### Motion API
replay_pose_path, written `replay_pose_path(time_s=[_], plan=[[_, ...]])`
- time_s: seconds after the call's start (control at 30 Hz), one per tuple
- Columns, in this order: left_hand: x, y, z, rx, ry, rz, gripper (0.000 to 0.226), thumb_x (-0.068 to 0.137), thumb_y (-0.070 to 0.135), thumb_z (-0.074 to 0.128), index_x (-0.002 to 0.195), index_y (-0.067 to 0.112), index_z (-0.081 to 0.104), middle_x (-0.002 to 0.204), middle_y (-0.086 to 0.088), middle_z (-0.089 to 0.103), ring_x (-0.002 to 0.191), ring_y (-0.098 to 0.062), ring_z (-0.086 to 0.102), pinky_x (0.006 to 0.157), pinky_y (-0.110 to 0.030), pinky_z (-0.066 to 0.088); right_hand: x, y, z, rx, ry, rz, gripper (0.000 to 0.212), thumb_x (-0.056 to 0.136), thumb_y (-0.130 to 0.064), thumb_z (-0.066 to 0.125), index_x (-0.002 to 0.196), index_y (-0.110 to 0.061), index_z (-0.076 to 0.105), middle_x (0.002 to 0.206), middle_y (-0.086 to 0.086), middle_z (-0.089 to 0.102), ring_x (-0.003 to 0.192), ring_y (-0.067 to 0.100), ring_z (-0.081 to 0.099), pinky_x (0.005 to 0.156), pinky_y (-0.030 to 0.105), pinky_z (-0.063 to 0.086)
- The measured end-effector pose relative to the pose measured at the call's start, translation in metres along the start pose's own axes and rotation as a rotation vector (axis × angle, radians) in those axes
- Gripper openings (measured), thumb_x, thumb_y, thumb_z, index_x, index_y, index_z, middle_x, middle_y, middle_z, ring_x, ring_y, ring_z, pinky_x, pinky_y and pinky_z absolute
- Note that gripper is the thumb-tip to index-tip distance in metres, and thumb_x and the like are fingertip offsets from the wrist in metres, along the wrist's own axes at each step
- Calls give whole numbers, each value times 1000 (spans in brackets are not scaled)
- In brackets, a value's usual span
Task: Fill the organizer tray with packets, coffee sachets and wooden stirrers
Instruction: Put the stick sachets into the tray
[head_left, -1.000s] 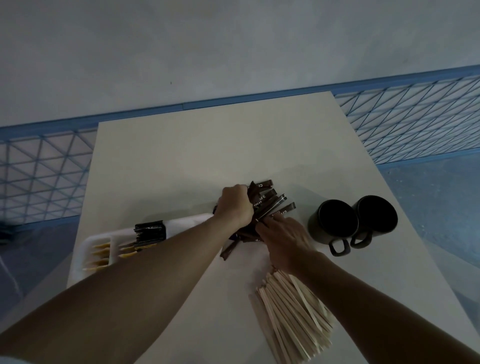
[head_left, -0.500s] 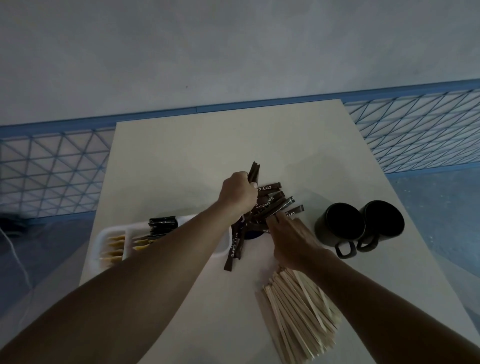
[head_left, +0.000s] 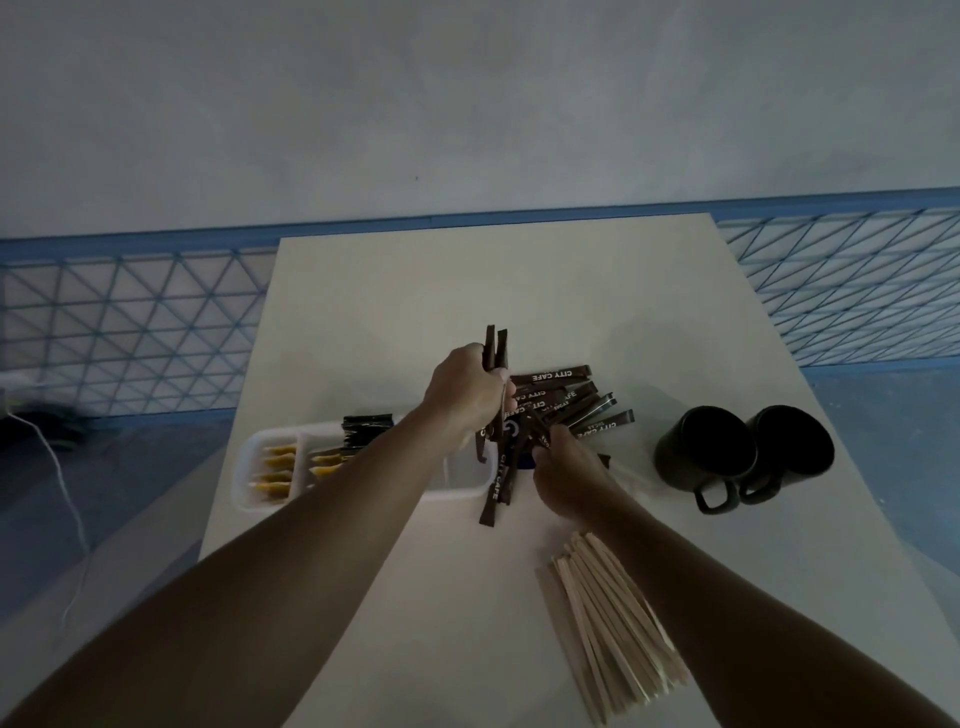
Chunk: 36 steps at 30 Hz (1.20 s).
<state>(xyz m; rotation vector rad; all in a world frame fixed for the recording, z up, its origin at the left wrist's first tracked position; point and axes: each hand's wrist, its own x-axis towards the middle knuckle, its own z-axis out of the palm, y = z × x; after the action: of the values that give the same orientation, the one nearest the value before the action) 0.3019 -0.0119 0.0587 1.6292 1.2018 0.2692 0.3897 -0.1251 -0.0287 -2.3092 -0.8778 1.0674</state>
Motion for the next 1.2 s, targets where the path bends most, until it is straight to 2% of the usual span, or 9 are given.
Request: replay_pose_path(time_s=[0.17,0.3,0.43,0.6,0.73,0.9,1.0,1.07,1.2], plan=[[-13,-18,-25,-66,32,-5,10,98,10,51,98,7,61,83,-8,73,72,-15,71,70,-30,54,0,-7,29,-69,174,91,22,97,-36,49,111,-18,51,86,1,56,77,18,58,67,40,55],[-20,-32,-46,-93,73,20,10,95,8,54,96,5,64,82,-7,75,87,-23,72,87,-40,55,2,-11,40,-104,295,132,16,92,-27,57,103,-16,60,72,-4,51,62,12,48,52,30,41],[-26,-44,-64,-102,141,25,9,94,10,58,95,10,67,84,0,76,88,-17,71,89,-38,54,1,-15,44,-190,297,152,13,85,-24,61,88,-13,66,62,-1,49,54,14,42,49,26,34],[-27,-54,-74,-136,174,38,10,93,7,57,95,9,67,86,-2,76,90,-21,71,90,-44,54,-2,-19,39,-215,286,190,14,83,-28,59,86,-15,64,63,0,49,60,22,50,56,29,42],[-27,-61,-75,-104,184,60,10,92,9,57,93,12,66,83,3,75,89,-20,71,86,-40,55,-3,-18,30,-60,305,200,19,86,-29,53,95,-12,57,82,5,62,76,25,61,70,40,56],[-26,-67,-68,1,176,82,10,94,15,58,97,16,68,89,5,74,91,-14,68,69,-19,46,-1,-31,8,52,352,77,23,93,-33,44,101,-12,49,86,6,60,73,21,57,54,32,43],[-27,-71,-64,33,166,84,11,94,16,61,101,13,68,95,2,75,95,-17,69,80,-29,53,-1,-47,0,141,322,19,18,95,-33,39,99,-17,46,82,4,58,67,19,57,55,32,46],[-28,-73,-62,66,169,105,13,92,16,62,102,10,69,97,-2,75,98,-21,68,88,-37,53,-1,-60,-1,326,266,-10,13,95,-24,40,95,-14,48,81,4,57,63,16,52,55,30,43],[-28,-80,-60,84,169,150,16,91,14,64,104,5,70,100,-8,75,100,-23,69,93,-41,50,-5,-86,8,578,139,-44,15,93,-4,40,94,-12,53,80,5,56,61,13,48,49,22,39]])
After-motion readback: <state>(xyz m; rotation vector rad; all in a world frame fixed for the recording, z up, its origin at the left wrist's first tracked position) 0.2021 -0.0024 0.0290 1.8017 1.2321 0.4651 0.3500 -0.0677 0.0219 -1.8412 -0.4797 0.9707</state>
